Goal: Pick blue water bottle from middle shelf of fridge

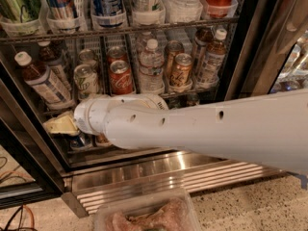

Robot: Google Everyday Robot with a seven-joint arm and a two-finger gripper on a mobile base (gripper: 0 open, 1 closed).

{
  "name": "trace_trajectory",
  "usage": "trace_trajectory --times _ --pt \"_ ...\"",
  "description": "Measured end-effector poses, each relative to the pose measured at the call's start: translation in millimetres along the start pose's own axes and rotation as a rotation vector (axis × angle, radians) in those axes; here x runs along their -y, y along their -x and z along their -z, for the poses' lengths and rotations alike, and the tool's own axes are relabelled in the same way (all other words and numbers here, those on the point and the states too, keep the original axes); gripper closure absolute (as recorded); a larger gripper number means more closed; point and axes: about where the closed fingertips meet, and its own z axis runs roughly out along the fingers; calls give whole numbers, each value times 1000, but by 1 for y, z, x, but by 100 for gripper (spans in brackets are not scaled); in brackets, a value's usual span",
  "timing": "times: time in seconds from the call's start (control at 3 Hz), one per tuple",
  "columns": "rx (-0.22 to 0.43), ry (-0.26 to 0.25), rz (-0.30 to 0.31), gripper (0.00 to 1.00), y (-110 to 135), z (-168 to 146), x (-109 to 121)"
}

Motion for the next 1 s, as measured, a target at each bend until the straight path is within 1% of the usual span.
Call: trace_trajectory --times 0.33,0.67,1.0 --pt "-11 -16 35 13 3 -6 14" --pt "-10 -27 80 16 13 -13 24" --pt "-23 -13 100 15 16 -22 19"
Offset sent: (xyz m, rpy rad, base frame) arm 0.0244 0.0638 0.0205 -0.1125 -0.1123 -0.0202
